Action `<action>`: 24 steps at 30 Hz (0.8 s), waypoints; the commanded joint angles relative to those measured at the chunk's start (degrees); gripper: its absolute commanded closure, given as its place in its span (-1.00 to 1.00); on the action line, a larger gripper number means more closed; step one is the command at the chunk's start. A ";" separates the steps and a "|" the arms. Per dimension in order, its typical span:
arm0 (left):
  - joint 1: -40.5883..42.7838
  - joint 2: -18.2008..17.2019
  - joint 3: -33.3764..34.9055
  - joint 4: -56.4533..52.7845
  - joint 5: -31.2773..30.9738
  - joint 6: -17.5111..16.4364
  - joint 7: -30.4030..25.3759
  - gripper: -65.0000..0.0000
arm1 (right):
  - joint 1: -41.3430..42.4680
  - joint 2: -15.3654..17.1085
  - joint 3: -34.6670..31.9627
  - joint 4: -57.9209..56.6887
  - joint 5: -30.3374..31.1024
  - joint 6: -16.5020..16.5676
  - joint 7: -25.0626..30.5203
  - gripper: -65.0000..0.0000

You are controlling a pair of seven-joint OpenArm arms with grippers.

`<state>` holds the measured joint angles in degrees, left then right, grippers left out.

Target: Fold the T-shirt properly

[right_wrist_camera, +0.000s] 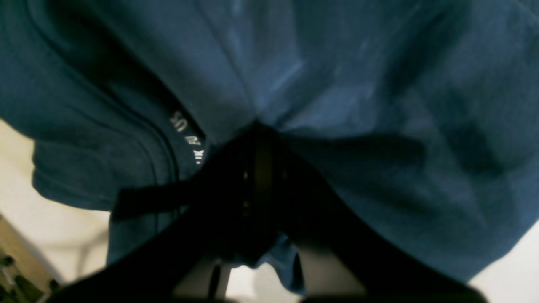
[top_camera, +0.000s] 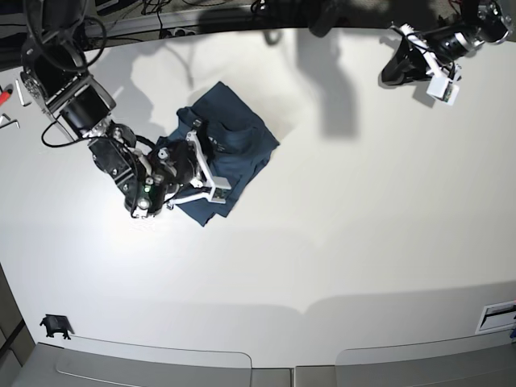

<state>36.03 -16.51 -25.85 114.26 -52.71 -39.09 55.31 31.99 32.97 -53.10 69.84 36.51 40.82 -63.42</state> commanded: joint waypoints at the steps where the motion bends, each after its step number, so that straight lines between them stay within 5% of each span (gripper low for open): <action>1: 0.31 -0.48 -0.26 0.90 -1.36 -0.37 -1.36 1.00 | 0.20 -0.20 -0.17 -2.32 -1.79 -0.82 -0.20 1.00; 12: 0.31 -0.48 -0.26 0.90 -1.36 -0.37 -1.33 1.00 | 0.22 -1.38 -0.15 -21.62 -1.60 -0.82 -0.24 1.00; 15: 0.31 -0.48 -0.26 0.90 -1.36 -0.35 -1.33 1.00 | 0.00 -1.40 -0.11 -26.01 -0.44 -8.46 -2.40 1.00; 24: 0.31 -0.48 -0.26 0.90 -1.36 -0.35 -1.33 1.00 | -6.03 -1.42 6.84 -36.00 0.15 -18.80 -3.89 1.00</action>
<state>36.03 -16.49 -25.85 114.26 -52.69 -39.09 55.33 29.08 30.57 -44.38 36.40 71.44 30.96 -62.87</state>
